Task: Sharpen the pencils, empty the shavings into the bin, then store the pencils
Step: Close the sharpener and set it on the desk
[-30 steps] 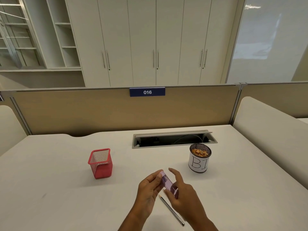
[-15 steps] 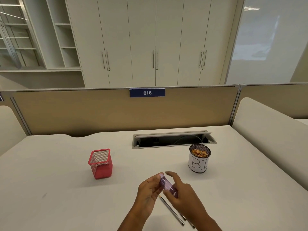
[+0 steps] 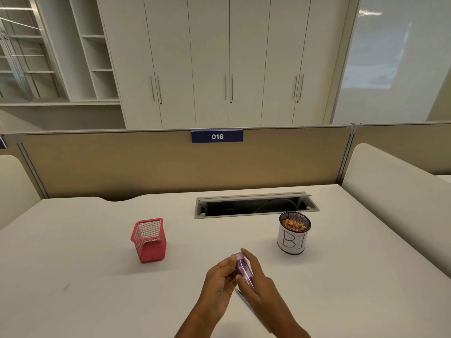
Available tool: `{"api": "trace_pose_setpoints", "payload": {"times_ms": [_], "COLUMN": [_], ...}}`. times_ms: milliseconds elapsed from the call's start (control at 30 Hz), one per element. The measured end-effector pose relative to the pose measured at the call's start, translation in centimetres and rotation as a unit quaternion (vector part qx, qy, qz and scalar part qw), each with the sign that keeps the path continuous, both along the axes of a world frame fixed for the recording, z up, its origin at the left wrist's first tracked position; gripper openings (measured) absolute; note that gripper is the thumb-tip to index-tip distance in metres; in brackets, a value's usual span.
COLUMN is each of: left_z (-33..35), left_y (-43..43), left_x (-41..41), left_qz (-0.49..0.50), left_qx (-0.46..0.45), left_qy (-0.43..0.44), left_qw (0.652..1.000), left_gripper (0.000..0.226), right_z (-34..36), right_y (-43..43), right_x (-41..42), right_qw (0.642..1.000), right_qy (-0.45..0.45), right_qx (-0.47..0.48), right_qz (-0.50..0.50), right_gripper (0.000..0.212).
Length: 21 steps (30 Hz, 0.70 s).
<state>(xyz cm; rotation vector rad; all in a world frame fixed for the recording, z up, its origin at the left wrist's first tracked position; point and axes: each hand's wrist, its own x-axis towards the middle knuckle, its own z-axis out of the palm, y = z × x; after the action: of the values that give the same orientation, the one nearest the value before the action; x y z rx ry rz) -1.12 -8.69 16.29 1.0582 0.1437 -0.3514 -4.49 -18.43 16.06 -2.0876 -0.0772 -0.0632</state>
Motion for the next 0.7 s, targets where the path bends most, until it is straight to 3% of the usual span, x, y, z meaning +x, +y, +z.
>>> {"api": "trace_pose_setpoints", "payload": {"times_ms": [67,167,433,600,700], "left_z": [0.1,0.1,-1.6,-3.7,-4.8], "left_y": [0.0,0.2,0.4,0.4,1.1], "left_x": [0.0,-0.1,0.0,0.4,1.1], "left_qz": [-0.002,-0.019,-0.109,-0.100,-0.052], "left_qx": [0.002,0.011,0.047,0.124,0.208], "left_qy": [-0.003,-0.012,-0.002,0.026,0.030], "left_qw": [1.000,1.000,0.993,0.987,0.976], "left_gripper": [0.029,0.028,0.020,0.018,0.010], "right_z": [0.4,0.6,-1.2,-2.7,-3.1], "right_y": [-0.2,-0.8,-1.2,-1.2,-1.8], "right_x": [0.3,0.6,0.7,1.1,1.0], "right_qw": [1.000,0.999,0.979,0.984,0.987], "right_qy": [0.008,-0.001,-0.041,0.018,0.062], "right_qx": [0.009,-0.054,-0.197,-0.179,-0.148], "right_qz": [0.003,0.000,0.013,0.013,0.025], "right_gripper": [0.048,0.051,0.033,0.036,0.053]}}
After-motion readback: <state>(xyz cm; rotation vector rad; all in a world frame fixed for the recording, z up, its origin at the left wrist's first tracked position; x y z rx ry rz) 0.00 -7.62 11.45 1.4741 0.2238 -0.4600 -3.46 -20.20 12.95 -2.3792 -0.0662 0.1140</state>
